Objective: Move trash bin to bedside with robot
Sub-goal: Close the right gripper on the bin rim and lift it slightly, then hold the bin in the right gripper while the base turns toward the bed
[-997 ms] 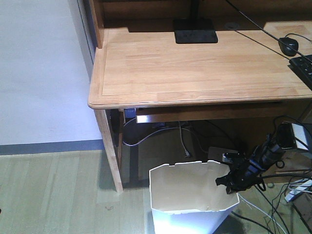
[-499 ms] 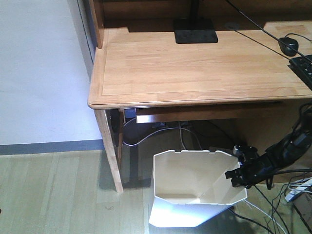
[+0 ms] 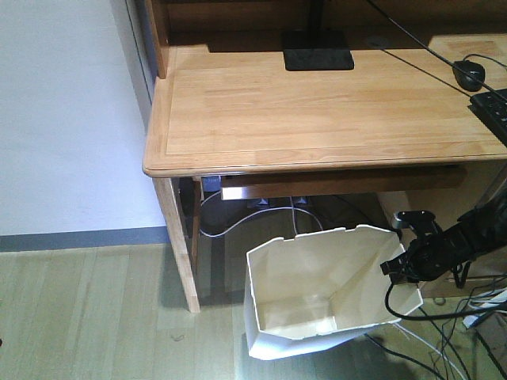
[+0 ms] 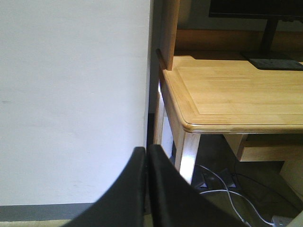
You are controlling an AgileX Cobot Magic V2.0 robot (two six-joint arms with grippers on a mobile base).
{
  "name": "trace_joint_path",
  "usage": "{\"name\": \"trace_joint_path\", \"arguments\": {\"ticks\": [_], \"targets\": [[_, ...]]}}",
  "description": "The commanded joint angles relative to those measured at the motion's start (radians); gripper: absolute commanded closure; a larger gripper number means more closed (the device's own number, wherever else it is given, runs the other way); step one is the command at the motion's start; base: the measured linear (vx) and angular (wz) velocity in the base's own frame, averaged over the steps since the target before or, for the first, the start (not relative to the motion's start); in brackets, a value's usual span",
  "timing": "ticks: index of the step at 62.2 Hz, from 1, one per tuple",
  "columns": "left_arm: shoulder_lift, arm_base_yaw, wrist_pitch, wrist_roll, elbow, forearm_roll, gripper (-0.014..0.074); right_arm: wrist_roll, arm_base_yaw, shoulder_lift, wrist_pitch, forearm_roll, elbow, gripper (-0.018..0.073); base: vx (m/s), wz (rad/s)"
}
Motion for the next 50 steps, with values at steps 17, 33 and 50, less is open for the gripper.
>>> {"name": "trace_joint_path", "arguments": {"ticks": [17,33,50], "targets": [[-0.014,0.0,-0.069,-0.006,0.012,-0.004,0.0602,-0.019,0.014,-0.258,0.219,0.046,0.118,0.0564,0.0,0.0],[-0.014,0.0,-0.069,-0.006,0.012,-0.004,0.0602,-0.018,0.013,-0.271,0.298,0.055,0.119,0.0564,0.0,0.0],[-0.014,0.0,-0.069,-0.006,0.012,-0.004,0.0602,-0.011,0.013,-0.271,0.299,0.061,0.119,0.0564,0.0,0.0]]}}
